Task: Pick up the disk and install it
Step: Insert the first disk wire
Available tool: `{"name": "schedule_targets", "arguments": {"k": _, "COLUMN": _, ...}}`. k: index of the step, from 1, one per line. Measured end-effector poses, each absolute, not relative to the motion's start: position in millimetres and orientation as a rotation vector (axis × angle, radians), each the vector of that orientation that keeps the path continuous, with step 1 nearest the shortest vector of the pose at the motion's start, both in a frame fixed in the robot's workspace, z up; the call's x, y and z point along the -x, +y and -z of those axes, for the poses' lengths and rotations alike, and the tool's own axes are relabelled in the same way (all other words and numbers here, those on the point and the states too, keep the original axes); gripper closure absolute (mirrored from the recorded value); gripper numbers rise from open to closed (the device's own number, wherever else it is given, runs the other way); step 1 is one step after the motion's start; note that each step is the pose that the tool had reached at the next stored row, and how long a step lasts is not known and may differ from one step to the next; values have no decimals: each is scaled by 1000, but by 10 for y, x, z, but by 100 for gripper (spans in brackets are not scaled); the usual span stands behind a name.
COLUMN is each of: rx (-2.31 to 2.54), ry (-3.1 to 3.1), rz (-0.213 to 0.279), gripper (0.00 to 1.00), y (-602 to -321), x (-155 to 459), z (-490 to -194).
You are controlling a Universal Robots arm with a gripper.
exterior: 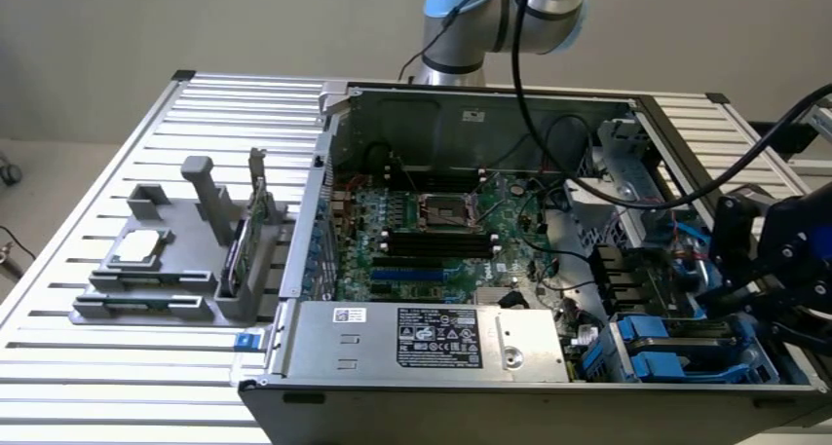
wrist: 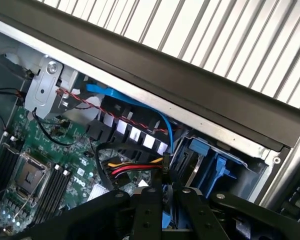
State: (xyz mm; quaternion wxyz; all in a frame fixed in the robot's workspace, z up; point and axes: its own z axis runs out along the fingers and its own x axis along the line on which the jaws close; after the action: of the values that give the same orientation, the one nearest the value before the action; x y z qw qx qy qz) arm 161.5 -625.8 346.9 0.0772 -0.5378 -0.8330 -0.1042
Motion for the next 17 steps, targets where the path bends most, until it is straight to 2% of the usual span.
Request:
{"name": "schedule_targets", "arguments": {"k": 10, "rx": 1736, "ry": -2439, "rz": 286, "gripper": 82, "y": -6258, "x": -1616, "z": -3466}}
{"name": "schedule_targets", "arguments": {"k": 17, "rx": 1771, "ry": -2419, "rz": 245, "gripper": 82, "y": -6258, "x": -1599, "z": -3446}}
